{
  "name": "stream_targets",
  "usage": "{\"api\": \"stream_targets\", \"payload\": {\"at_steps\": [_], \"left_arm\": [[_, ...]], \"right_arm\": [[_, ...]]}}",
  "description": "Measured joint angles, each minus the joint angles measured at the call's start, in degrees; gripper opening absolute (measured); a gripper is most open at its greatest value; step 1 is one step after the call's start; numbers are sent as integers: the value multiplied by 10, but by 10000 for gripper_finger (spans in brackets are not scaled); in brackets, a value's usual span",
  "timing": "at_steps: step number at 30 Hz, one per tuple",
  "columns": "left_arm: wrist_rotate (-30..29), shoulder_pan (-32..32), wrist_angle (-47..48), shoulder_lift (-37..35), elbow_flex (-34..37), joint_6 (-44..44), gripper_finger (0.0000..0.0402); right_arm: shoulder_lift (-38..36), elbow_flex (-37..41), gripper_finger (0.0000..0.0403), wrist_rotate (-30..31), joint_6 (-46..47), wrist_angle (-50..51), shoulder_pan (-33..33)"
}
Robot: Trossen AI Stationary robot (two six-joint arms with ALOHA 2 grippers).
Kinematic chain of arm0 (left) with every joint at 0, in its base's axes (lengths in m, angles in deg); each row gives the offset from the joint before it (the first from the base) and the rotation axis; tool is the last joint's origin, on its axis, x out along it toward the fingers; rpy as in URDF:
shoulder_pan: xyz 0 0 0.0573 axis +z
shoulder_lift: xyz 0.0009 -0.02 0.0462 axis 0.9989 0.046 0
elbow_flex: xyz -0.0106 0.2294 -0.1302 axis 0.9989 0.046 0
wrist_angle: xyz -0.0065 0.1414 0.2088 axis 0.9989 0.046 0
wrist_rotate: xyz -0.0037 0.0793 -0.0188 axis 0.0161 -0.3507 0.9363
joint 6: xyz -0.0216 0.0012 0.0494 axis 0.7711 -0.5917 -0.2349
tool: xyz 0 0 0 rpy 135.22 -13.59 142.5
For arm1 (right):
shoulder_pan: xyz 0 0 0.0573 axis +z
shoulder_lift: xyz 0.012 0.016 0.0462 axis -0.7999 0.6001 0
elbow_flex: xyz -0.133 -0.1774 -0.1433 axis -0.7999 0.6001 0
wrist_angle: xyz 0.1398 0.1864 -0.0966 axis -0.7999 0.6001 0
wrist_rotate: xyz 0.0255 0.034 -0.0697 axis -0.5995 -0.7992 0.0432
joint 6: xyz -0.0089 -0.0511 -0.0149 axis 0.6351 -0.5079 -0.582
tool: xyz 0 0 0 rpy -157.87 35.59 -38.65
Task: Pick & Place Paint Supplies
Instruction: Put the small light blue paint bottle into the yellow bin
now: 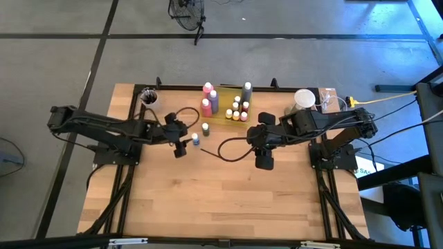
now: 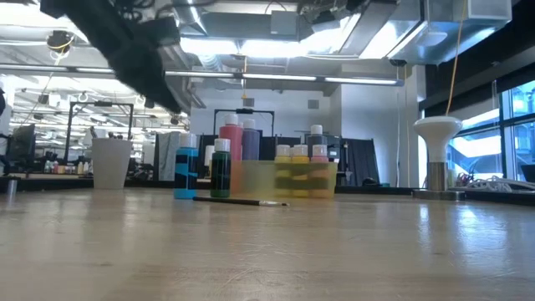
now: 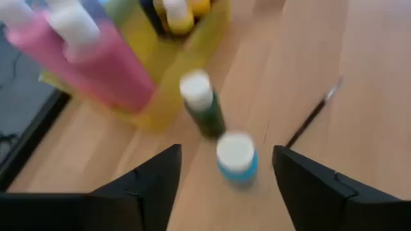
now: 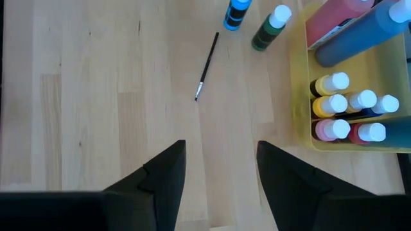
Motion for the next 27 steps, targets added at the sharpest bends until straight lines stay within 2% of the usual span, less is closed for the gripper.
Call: {"api": "stream_targets", "payload": {"at_steps": [7, 23, 27], "left_arm": [[3, -1, -24, 45, 7, -3, 270], [30, 42, -58, 121, 6, -12, 270], [71, 60, -78, 135, 6, -16, 269]], "right_arm": [[0, 0, 193, 0, 2, 0, 0], [0, 0, 192, 0, 4, 0, 0], [0, 0, 192, -2, 4, 0, 0]]}}
